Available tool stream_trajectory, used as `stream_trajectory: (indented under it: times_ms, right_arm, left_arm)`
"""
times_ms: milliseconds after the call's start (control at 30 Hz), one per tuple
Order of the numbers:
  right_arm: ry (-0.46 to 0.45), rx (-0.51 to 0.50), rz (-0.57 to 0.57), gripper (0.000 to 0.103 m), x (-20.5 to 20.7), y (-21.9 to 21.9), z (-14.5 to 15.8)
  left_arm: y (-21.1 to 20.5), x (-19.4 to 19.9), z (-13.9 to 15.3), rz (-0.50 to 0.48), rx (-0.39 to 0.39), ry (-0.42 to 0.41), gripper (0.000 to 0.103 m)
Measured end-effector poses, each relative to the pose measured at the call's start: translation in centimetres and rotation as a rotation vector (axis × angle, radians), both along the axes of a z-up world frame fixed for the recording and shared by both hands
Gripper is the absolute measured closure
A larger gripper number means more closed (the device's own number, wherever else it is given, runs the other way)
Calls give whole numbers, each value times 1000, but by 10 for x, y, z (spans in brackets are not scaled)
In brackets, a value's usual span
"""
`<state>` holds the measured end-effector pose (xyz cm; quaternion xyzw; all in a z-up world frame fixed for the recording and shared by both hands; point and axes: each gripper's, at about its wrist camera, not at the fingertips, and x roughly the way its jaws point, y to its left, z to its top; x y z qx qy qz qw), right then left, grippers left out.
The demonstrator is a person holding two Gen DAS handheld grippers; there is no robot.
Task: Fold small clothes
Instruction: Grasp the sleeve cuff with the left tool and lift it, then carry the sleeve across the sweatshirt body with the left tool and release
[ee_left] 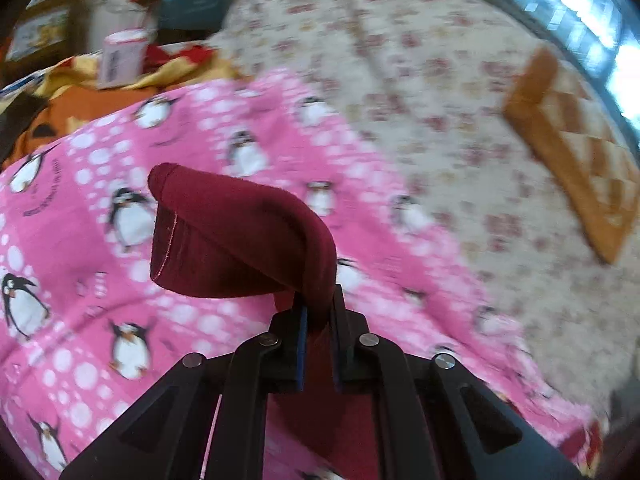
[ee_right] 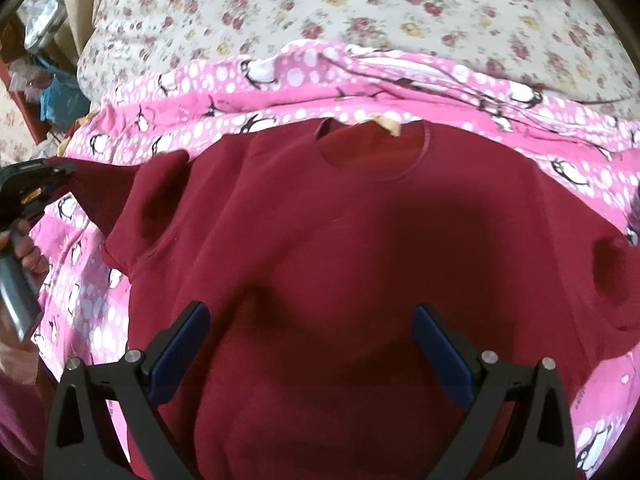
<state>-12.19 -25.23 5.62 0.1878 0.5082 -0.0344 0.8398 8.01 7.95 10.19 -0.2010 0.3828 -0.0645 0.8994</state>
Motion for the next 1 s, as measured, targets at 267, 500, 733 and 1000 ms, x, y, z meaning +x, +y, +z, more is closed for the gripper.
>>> stream_trajectory:
  times_ms: [267,500,733,1000]
  right_arm:
    - [-31,14,-59,0,-18,-20,14]
    - [-40,-26,-117,0,-40,-41,22]
    - [5,-16,-159,0,-57,-65,11]
    - [13,0,-164,0,-68,-71,5]
  left_arm:
    - [-78,-49,23,-282,-60,-27,103]
    - [-158,-93,7,-495,-42,16,103]
    - [-217,-120,-44,-690,53,114,81]
    - [-193,-139,-20,-686,71,111,66]
